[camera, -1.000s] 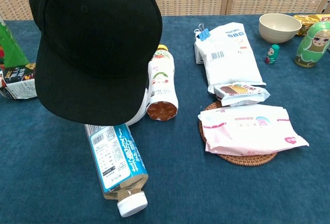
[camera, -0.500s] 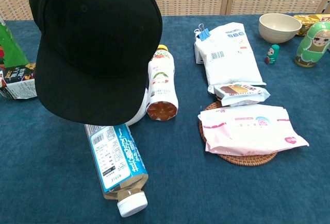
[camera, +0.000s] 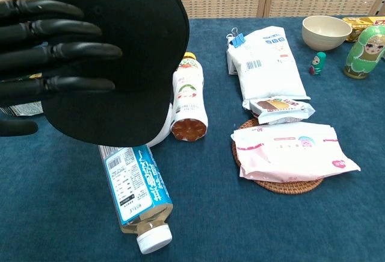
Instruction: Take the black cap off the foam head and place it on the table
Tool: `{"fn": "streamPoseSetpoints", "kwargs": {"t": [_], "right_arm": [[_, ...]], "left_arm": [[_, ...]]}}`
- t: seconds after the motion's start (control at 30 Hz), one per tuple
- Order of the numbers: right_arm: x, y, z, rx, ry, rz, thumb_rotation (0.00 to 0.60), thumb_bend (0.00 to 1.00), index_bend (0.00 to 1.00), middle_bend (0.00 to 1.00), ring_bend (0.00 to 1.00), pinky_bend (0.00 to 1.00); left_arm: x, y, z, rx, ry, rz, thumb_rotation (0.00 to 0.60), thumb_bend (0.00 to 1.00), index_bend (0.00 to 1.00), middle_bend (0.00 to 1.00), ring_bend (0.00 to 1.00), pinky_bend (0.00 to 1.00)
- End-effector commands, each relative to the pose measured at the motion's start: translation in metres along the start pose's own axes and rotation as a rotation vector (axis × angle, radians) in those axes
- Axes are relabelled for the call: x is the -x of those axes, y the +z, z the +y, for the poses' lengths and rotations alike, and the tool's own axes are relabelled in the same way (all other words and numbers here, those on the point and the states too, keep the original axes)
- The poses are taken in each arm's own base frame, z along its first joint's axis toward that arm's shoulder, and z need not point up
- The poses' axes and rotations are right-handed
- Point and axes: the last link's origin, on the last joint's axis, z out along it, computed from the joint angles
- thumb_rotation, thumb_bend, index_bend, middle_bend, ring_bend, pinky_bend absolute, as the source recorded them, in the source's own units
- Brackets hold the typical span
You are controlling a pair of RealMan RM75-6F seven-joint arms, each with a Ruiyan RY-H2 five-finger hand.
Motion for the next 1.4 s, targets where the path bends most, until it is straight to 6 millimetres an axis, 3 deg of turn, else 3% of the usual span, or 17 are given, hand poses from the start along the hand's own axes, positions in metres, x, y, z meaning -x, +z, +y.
{"fn": "streamPoseSetpoints", "kwargs": {"t": [0.03, 0.57, 0.83, 0.93, 1.0, 1.2, 1.4], "right_arm": [[0.000, 0.001, 0.001, 0.004, 0.002, 0.001, 0.600, 0.00, 0.21, 0.01, 0.00, 0.00], [-0.002, 0.001, 0.004, 0.008, 0.011, 0.004, 0.600, 0.00, 0.21, 0.01, 0.00, 0.00], [-0.002, 0.002, 0.005, 0.011, 0.014, 0.001, 0.600, 0.00, 0.21, 0.01, 0.00, 0.00], [-0.002, 0.002, 0.006, 0.011, 0.014, 0.000, 0.600, 0.00, 0.21, 0.01, 0.00, 0.00], [-0.002, 0.002, 0.006, 0.011, 0.014, -0.001, 0.600, 0.00, 0.21, 0.01, 0.00, 0.00], [-0.003, 0.002, 0.006, 0.010, 0.022, 0.000, 0.600, 0.00, 0.21, 0.01, 0.00, 0.00], [-0.003, 0.002, 0.007, 0.008, 0.026, -0.001, 0.600, 0.00, 0.21, 0.01, 0.00, 0.00]], "left_arm": [[0.005, 0.011, 0.004, 0.050, 0.059, -0.007, 0.600, 0.08, 0.06, 0.00, 0.00, 0.07], [0.024, 0.045, 0.015, 0.123, 0.156, -0.031, 0.600, 0.07, 0.09, 0.00, 0.00, 0.11], [0.028, 0.063, 0.020, 0.152, 0.208, -0.001, 0.600, 0.19, 0.15, 0.00, 0.00, 0.24], [0.028, 0.070, 0.024, 0.166, 0.217, 0.023, 0.600, 0.22, 0.29, 0.08, 0.07, 0.28], [0.029, 0.073, 0.026, 0.177, 0.236, 0.037, 0.600, 0.23, 0.44, 0.20, 0.16, 0.35], [0.029, 0.075, 0.031, 0.188, 0.242, 0.074, 0.600, 0.26, 0.62, 0.40, 0.32, 0.45], [0.030, 0.073, 0.030, 0.186, 0.241, 0.093, 0.600, 0.30, 0.76, 0.52, 0.42, 0.54]]}}
